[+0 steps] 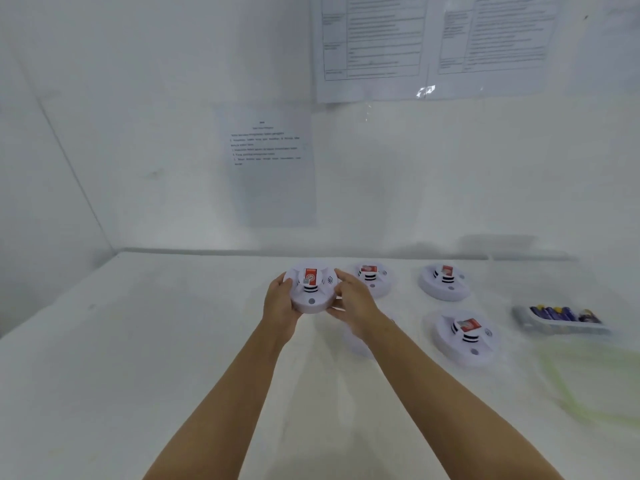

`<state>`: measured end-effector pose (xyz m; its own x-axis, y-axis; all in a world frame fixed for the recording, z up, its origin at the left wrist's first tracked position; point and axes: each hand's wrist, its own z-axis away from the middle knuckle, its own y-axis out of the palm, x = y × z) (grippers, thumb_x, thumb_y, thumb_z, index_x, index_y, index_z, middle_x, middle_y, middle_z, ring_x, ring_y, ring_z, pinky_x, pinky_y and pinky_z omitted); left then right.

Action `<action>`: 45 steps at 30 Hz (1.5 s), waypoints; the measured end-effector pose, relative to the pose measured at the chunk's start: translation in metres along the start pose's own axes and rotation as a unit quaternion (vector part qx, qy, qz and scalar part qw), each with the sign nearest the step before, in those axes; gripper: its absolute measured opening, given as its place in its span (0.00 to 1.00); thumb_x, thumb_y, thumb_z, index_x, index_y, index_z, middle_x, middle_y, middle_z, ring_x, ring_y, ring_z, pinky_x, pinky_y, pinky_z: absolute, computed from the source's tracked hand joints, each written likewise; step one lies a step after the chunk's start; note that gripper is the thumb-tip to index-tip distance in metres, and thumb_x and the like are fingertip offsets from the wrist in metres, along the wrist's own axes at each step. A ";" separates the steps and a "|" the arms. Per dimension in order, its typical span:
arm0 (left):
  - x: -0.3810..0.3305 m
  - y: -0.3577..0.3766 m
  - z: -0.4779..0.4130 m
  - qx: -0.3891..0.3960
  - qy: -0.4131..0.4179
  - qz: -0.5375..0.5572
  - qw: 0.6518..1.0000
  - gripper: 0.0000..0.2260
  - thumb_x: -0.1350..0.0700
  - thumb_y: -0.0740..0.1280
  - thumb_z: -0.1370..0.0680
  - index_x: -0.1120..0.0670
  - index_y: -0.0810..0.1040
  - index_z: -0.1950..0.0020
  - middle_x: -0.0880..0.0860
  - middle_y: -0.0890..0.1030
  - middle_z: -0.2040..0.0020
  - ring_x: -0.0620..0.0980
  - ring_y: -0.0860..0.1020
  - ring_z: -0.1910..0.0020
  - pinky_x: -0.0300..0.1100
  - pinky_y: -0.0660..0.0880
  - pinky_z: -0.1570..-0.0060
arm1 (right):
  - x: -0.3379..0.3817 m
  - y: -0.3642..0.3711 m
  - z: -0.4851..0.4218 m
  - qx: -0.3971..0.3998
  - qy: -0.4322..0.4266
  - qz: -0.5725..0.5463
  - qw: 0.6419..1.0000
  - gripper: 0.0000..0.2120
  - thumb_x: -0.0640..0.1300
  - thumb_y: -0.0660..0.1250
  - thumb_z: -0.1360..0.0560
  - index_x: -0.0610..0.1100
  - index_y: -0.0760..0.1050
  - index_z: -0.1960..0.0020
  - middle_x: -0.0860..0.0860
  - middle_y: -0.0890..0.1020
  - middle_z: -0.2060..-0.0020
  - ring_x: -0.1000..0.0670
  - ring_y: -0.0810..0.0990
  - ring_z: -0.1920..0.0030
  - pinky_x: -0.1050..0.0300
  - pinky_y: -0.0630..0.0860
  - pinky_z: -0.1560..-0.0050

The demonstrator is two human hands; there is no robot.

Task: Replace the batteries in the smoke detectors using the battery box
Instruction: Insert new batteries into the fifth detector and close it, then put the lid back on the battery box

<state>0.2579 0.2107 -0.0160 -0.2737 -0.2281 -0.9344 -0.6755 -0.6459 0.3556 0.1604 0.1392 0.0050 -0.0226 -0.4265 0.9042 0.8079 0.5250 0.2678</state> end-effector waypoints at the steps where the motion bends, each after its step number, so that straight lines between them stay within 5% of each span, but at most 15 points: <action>1: 0.001 -0.005 -0.006 0.000 -0.006 -0.001 1.000 0.15 0.63 0.51 0.19 0.57 0.78 0.50 0.53 0.83 0.58 0.52 0.81 0.57 0.43 0.79 0.60 | -0.001 0.006 -0.002 -0.005 0.000 0.002 1.000 0.25 0.30 0.49 0.24 0.45 0.67 0.31 0.44 0.74 0.38 0.45 0.73 0.46 0.53 0.73 0.45; 8: 0.012 -0.020 -0.040 -0.009 -0.038 -0.054 0.998 0.14 0.63 0.52 0.18 0.55 0.77 0.52 0.53 0.81 0.56 0.50 0.79 0.59 0.42 0.75 0.61 | -0.014 0.018 -0.035 -0.050 -0.024 0.063 0.996 0.19 0.29 0.50 0.26 0.35 0.76 0.43 0.37 0.78 0.43 0.49 0.74 0.60 0.48 0.74 0.48; 12: 0.017 -0.021 -0.054 -0.024 -0.051 -0.096 0.994 0.13 0.64 0.54 0.19 0.55 0.78 0.52 0.54 0.80 0.55 0.52 0.78 0.57 0.45 0.75 0.56 | -0.027 0.022 -0.063 -0.082 -0.023 0.117 0.989 0.21 0.31 0.52 0.27 0.39 0.75 0.39 0.40 0.78 0.40 0.46 0.77 0.45 0.49 0.74 0.40; 16: 0.026 -0.028 -0.066 -0.038 -0.063 -0.159 0.985 0.11 0.65 0.56 0.20 0.58 0.79 0.53 0.59 0.80 0.51 0.57 0.77 0.52 0.51 0.74 0.47 | -0.026 0.026 -0.066 -0.110 -0.010 0.188 0.976 0.24 0.31 0.50 0.24 0.40 0.63 0.28 0.46 0.66 0.29 0.46 0.66 0.30 0.55 0.65 0.33; 24: 0.040 -0.027 -0.073 -0.102 -0.047 -0.281 0.953 0.14 0.64 0.57 0.21 0.57 0.67 0.67 0.54 0.69 0.68 0.49 0.64 0.68 0.39 0.58 0.69 | -0.030 0.024 -0.075 -0.116 -0.015 0.274 0.954 0.23 0.33 0.50 0.21 0.40 0.60 0.27 0.47 0.64 0.28 0.47 0.64 0.29 0.57 0.63 0.33; 26: 0.040 -0.025 -0.072 -0.116 -0.048 -0.307 0.943 0.16 0.64 0.56 0.21 0.57 0.64 0.69 0.51 0.66 0.71 0.47 0.62 0.70 0.38 0.57 0.71 | -0.032 0.024 -0.078 -0.117 -0.011 0.284 0.952 0.19 0.34 0.50 0.22 0.39 0.68 0.33 0.48 0.72 0.35 0.47 0.68 0.33 0.59 0.68 0.39; 27: 0.041 -0.025 -0.072 -0.121 -0.051 -0.317 0.939 0.15 0.65 0.56 0.21 0.57 0.63 0.69 0.51 0.65 0.71 0.48 0.62 0.70 0.38 0.57 0.71 | -0.034 0.025 -0.081 -0.119 -0.011 0.292 0.949 0.15 0.34 0.51 0.22 0.40 0.74 0.44 0.52 0.76 0.45 0.47 0.71 0.39 0.62 0.70 0.48; 29: 0.043 -0.026 -0.075 -0.129 -0.056 -0.330 0.933 0.16 0.66 0.55 0.22 0.56 0.63 0.70 0.52 0.68 0.69 0.52 0.65 0.66 0.39 0.58 0.70 | -0.034 0.027 -0.081 -0.124 -0.005 0.303 0.945 0.15 0.35 0.52 0.22 0.48 0.68 0.62 0.56 0.71 0.62 0.49 0.68 0.50 0.66 0.65 0.62; 30: 0.043 -0.026 -0.076 -0.133 -0.059 -0.343 0.928 0.16 0.65 0.55 0.22 0.55 0.64 0.70 0.55 0.71 0.67 0.55 0.68 0.63 0.40 0.59 0.69 | -0.034 0.028 -0.081 -0.125 -0.002 0.304 0.944 0.14 0.35 0.52 0.22 0.47 0.71 0.60 0.52 0.73 0.61 0.47 0.71 0.50 0.64 0.68 0.60; 33: 0.039 -0.024 -0.077 -0.140 -0.079 -0.414 0.896 0.12 0.62 0.55 0.20 0.57 0.72 0.62 0.62 0.80 0.50 0.61 0.76 0.49 0.43 0.68 0.53 | -0.032 0.032 -0.077 -0.111 0.002 0.327 0.938 0.14 0.38 0.53 0.21 0.36 0.72 0.40 0.42 0.75 0.40 0.42 0.73 0.39 0.52 0.71 0.38; 36: 0.035 -0.016 -0.074 -0.149 -0.088 -0.406 0.897 0.13 0.60 0.54 0.19 0.60 0.75 0.40 0.62 0.74 0.36 0.60 0.71 0.36 0.47 0.64 0.36 | -0.026 0.031 -0.069 -0.086 0.004 0.352 0.932 0.18 0.41 0.57 0.21 0.35 0.65 0.33 0.39 0.70 0.34 0.41 0.69 0.35 0.52 0.67 0.34; 40: 0.024 0.012 -0.067 -0.185 -0.028 -0.337 0.923 0.18 0.57 0.56 0.19 0.61 0.70 0.31 0.61 0.70 0.31 0.59 0.66 0.31 0.49 0.62 0.32 | -0.006 0.015 -0.058 -0.072 -0.034 0.339 0.938 0.22 0.34 0.52 0.22 0.36 0.58 0.28 0.44 0.65 0.30 0.46 0.64 0.30 0.57 0.64 0.34; 45: 0.016 0.084 -0.042 -0.127 0.027 -0.249 0.960 0.15 0.58 0.57 0.20 0.57 0.74 0.35 0.55 0.74 0.35 0.55 0.71 0.35 0.43 0.67 0.39 | 0.028 -0.038 -0.032 -0.121 -0.103 0.285 0.945 0.18 0.32 0.55 0.25 0.36 0.72 0.36 0.45 0.75 0.37 0.49 0.73 0.43 0.57 0.68 0.40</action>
<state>0.2259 0.1226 -0.0019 0.0805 0.1212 -0.9894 -0.5232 -0.8397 -0.1454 0.1485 0.0838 0.0093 0.3618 0.0407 0.9314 0.8344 0.4314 -0.3430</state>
